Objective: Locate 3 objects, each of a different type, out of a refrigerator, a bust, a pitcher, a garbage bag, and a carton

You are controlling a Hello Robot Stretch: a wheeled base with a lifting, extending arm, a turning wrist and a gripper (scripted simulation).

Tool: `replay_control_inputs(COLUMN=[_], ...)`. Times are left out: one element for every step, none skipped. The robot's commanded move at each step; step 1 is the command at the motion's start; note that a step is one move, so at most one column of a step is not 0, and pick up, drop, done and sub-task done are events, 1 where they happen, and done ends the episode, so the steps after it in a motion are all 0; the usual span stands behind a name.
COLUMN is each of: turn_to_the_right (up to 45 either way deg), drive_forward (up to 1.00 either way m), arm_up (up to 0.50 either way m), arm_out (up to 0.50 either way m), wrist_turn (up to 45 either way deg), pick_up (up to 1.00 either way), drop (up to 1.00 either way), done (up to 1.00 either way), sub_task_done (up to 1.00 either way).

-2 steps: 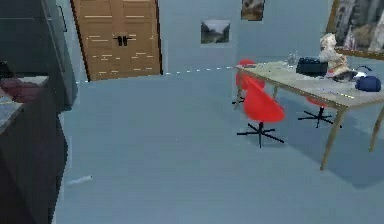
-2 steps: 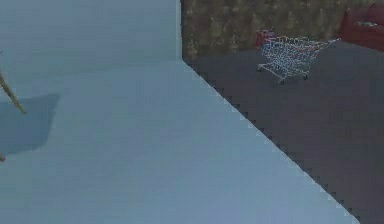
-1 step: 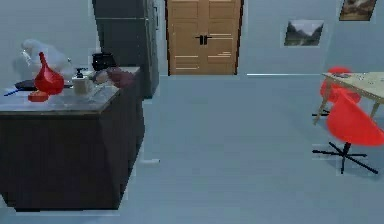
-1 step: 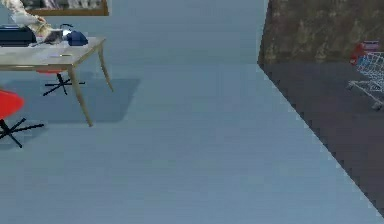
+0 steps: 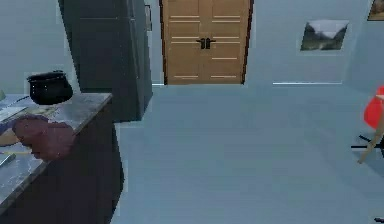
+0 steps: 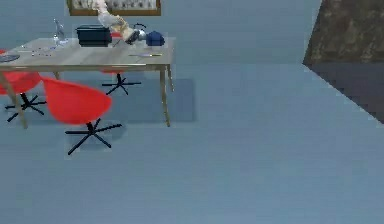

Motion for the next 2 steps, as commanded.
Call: replay_control_inputs(turn_to_the_right=[-42.0, 0.0], drive_forward=[0.00, 0.00], arm_up=[0.00, 0.00], arm_out=[0.00, 0.00], wrist_turn=[0.0, 0.0], pick_up=[0.00, 0.00], drop=[0.00, 0.00], done=[0.00, 1.00], sub_task_done=[0.00, 0.00])
